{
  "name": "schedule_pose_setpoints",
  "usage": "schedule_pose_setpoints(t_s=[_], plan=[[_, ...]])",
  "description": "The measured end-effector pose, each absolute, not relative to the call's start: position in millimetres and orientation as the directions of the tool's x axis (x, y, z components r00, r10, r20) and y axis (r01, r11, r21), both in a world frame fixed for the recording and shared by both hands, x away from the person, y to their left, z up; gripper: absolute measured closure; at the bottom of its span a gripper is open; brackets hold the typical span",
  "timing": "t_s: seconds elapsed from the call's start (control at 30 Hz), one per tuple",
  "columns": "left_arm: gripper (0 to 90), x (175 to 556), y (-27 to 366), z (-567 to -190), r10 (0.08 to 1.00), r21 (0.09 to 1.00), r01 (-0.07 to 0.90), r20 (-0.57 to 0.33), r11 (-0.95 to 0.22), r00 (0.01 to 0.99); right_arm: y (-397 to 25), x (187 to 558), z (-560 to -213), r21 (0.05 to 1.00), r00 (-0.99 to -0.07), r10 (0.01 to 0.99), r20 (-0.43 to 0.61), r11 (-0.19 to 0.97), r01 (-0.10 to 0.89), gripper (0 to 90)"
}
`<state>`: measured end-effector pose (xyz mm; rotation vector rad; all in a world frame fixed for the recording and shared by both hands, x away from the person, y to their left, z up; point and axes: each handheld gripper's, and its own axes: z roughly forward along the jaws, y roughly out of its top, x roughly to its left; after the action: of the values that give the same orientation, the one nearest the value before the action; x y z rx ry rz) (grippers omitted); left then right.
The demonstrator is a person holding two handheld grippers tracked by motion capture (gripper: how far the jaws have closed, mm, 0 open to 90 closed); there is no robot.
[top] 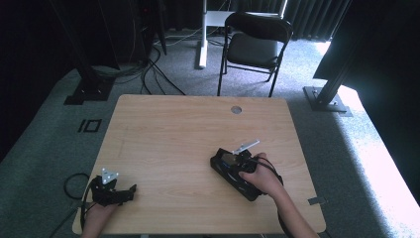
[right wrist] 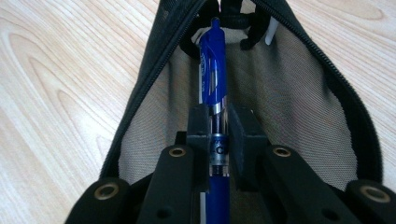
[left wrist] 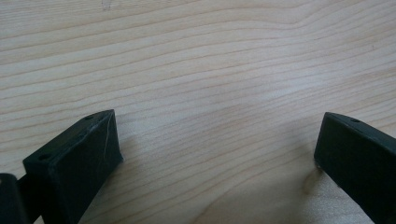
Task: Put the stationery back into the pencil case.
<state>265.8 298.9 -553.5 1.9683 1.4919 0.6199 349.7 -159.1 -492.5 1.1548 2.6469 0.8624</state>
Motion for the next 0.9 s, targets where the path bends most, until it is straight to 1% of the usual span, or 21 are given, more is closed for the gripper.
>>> schedule_pose_setpoints(t_s=[0.4,0.47,0.6,0.7,0.9], plan=[[0.5,266,299,-554,0.964,0.694,0.691,0.015,-0.200,0.264,-152,352,-499,0.513,-0.709,0.697,0.111,0.571,0.641,79.2],[0.6,266,299,-553,0.964,0.694,0.691,0.015,-0.201,0.264,-152,352,-500,0.511,-0.703,0.700,0.130,0.560,0.652,78.7],[0.5,266,299,-554,0.964,0.694,0.691,0.015,-0.200,0.264,-152,352,-500,0.511,-0.705,0.691,0.159,0.554,0.658,72.2],[0.5,266,299,-553,0.964,0.694,0.691,0.015,-0.200,0.264,-154,351,-497,0.527,-0.707,0.690,0.153,0.549,0.649,71.6],[0.5,266,299,-553,0.964,0.694,0.691,0.015,-0.200,0.264,-166,350,-481,0.602,-0.713,0.682,0.162,0.504,0.619,66.8]])
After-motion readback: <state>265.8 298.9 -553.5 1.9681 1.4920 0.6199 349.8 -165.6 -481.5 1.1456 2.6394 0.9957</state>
